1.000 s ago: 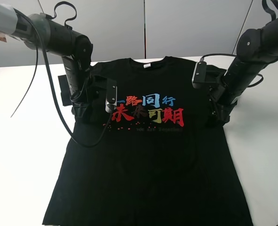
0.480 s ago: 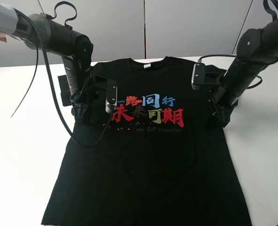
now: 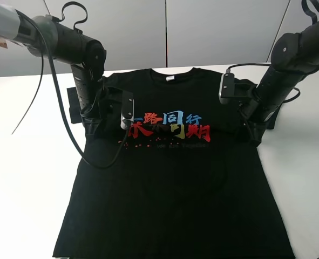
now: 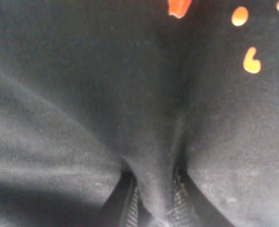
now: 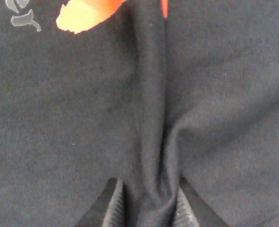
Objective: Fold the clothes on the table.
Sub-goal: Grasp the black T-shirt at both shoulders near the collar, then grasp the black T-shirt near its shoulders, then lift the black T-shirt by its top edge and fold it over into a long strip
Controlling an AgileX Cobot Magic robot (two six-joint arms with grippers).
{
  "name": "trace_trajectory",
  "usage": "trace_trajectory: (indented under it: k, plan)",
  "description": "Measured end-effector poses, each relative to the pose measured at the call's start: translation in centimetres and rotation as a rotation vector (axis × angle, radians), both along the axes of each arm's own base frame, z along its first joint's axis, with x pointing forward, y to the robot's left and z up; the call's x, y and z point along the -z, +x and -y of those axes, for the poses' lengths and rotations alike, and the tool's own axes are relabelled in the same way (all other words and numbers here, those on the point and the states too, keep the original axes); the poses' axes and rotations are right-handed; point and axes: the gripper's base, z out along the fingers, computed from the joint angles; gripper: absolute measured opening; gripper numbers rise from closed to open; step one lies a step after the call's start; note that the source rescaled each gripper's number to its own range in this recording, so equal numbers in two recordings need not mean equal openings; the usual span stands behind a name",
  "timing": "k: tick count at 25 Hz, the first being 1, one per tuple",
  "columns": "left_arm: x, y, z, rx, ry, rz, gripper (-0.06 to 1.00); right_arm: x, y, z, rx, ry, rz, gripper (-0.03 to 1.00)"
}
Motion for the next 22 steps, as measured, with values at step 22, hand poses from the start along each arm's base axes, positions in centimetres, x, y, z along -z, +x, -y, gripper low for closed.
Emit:
trace_trajectory:
  k: [22]
  plan:
    - [-4.7,3.1,1.2,-0.204,-0.048,0.238,0.00,-4.2,3.3,-1.5,0.088,0.097,0.053,0.00]
